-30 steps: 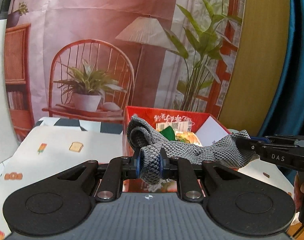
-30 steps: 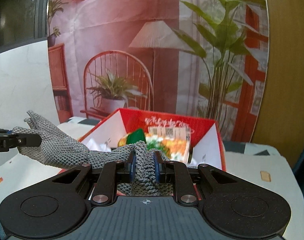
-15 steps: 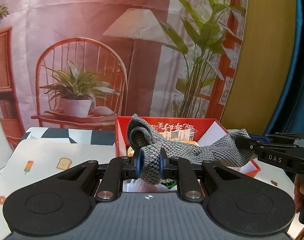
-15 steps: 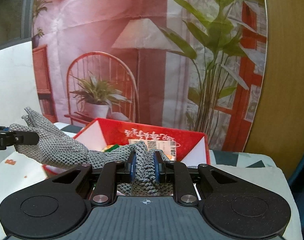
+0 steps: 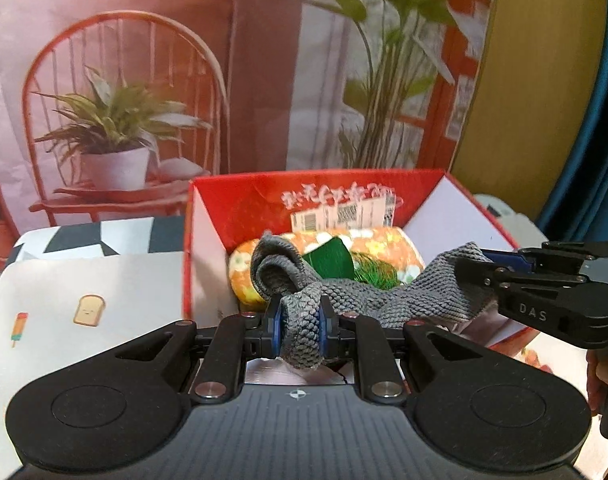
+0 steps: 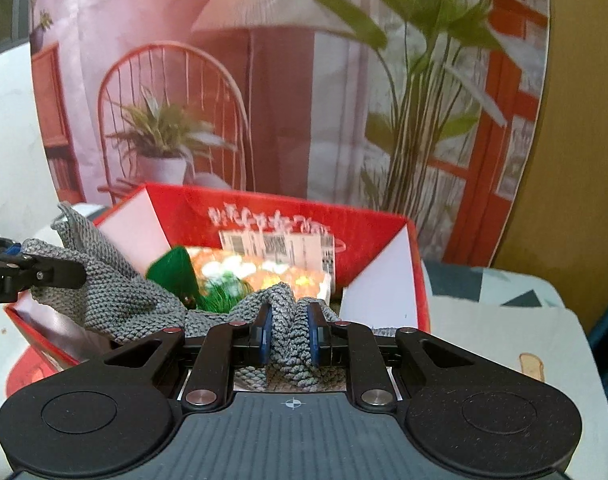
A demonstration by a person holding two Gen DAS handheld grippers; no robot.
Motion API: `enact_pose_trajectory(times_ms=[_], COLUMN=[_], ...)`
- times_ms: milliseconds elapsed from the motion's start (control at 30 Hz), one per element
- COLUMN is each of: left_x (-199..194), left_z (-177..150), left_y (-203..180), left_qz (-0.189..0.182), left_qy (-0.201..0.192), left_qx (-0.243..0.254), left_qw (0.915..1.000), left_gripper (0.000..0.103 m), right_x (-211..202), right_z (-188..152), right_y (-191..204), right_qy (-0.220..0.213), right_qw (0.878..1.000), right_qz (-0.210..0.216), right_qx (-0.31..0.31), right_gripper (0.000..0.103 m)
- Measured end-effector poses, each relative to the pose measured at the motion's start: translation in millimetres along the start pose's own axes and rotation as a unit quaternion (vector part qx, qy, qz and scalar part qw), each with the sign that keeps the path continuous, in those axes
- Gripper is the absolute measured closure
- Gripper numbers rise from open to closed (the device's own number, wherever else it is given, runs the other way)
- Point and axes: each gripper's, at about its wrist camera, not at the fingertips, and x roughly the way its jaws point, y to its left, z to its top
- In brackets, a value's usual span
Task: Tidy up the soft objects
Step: 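Lift the grey knitted cloth with both grippers and carry it over the box, then open both grippers to drop the grey cloth into the box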
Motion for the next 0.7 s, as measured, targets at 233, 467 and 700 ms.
enact_pose_trajectory(times_ms=[233,467,700], left_x=[19,26,13], left_z=[3,3,5], left_y=[-5,-7,1], left_qz=[-0.006,-0.006,-0.009], left_qy=[0.03,0.045,0.017], left_qx=[0.014,0.017,-0.002], left_qw=[0.9994,0.9988,0.9998], left_gripper=[0.085,0.084,0.035], right_x=[13,17,7], right_z=[-5,-9,-9], right_y=[-1,2,3], right_qy=[0.017,0.029,0.013], right_qw=[1.0,1.0,1.0], right_qz=[0.003,0.007,0.005], right_qx=[0.006,0.007,0.005], right_gripper=[0.087,0.086,0.06])
